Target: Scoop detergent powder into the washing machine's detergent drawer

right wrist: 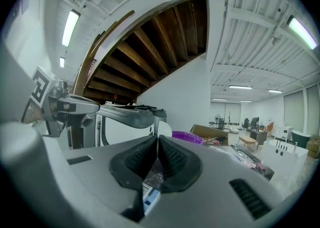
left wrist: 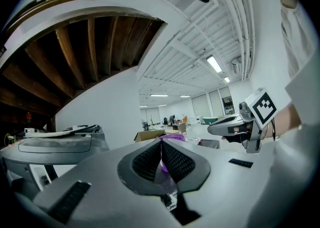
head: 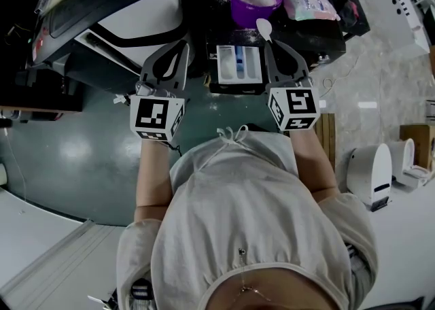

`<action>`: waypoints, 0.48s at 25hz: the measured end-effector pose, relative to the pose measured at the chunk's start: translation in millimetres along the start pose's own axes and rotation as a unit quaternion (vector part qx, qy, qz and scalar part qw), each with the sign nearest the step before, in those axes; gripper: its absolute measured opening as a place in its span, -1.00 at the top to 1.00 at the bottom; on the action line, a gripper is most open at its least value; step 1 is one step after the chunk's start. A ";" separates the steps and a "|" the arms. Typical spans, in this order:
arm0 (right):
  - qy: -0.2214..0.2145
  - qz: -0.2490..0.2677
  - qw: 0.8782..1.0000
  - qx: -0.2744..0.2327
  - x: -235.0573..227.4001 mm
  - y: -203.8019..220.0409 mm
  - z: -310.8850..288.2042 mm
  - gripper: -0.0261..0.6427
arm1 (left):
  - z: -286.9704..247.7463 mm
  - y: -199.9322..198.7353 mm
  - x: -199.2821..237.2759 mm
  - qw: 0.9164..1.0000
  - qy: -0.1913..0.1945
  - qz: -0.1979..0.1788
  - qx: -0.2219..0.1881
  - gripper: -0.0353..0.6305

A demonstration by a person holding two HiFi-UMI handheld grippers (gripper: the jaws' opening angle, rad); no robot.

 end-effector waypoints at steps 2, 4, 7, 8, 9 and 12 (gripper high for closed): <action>-0.004 0.007 1.000 -0.002 1.8 -0.8 -0.5 0.89 | -0.5 0.0 -0.6 1.000 -0.001 0.001 0.001 0.83; -0.007 0.015 1.000 -0.004 3.0 -1.1 -0.7 0.89 | -1.3 0.3 -2.4 1.000 -0.001 0.002 0.002 0.83; -0.009 0.019 1.000 -0.004 3.9 -1.0 -0.6 0.89 | -1.2 0.8 -4.5 1.000 0.000 0.002 0.002 0.83; -0.009 0.019 1.000 -0.004 4.1 -1.3 -0.4 0.89 | -0.7 0.8 -4.8 1.000 0.000 0.003 0.003 0.83; -0.009 0.020 1.000 -0.005 4.3 -1.7 -0.1 0.89 | 0.0 1.0 -5.1 1.000 -0.001 0.003 0.003 0.83; -0.011 0.015 1.000 -0.009 3.9 -1.4 2.0 0.89 | 1.8 3.0 -6.6 1.000 -0.003 0.007 0.005 0.83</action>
Point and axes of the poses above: the fingertips, and each gripper's own axes: z backward along the fingers, x to its left, y out of its underside, the point moved 8 cm from there along z, backward along the fingers, and after that the axes turned 11 degrees about -z, right-handed, at the moved point
